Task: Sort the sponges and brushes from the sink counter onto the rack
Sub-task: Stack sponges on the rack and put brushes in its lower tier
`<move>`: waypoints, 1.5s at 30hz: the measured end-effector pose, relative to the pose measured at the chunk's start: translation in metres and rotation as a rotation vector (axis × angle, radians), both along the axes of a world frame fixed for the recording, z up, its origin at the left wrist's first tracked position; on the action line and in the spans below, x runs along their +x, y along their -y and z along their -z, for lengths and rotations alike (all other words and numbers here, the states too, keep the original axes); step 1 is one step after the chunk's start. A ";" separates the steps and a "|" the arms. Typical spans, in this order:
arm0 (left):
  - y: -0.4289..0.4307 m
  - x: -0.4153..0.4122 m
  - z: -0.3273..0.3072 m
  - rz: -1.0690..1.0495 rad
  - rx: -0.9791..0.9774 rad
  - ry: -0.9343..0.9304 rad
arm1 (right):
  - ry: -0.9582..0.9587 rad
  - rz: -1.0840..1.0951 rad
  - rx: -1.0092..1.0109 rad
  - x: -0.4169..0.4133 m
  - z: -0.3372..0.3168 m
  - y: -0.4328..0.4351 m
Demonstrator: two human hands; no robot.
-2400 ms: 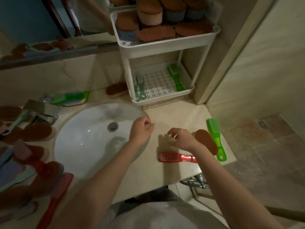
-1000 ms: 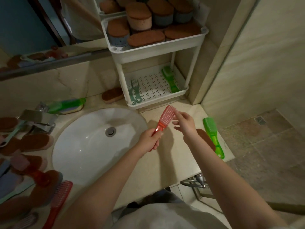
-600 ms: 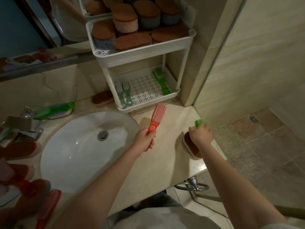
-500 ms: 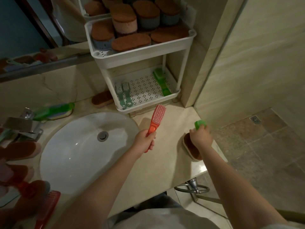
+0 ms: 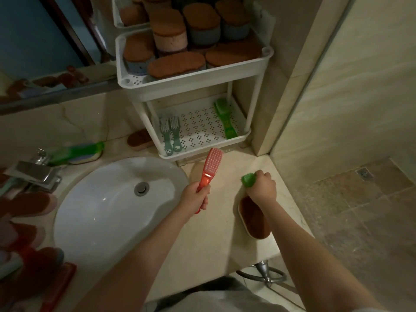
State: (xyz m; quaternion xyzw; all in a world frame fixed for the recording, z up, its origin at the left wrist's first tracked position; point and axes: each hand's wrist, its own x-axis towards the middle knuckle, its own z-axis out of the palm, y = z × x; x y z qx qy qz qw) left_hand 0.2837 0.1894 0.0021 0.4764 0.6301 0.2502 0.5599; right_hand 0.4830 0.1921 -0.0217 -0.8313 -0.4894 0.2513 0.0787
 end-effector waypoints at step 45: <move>-0.059 -0.029 -0.049 -0.172 0.035 0.082 | -0.541 0.225 0.155 -0.035 -0.062 -0.072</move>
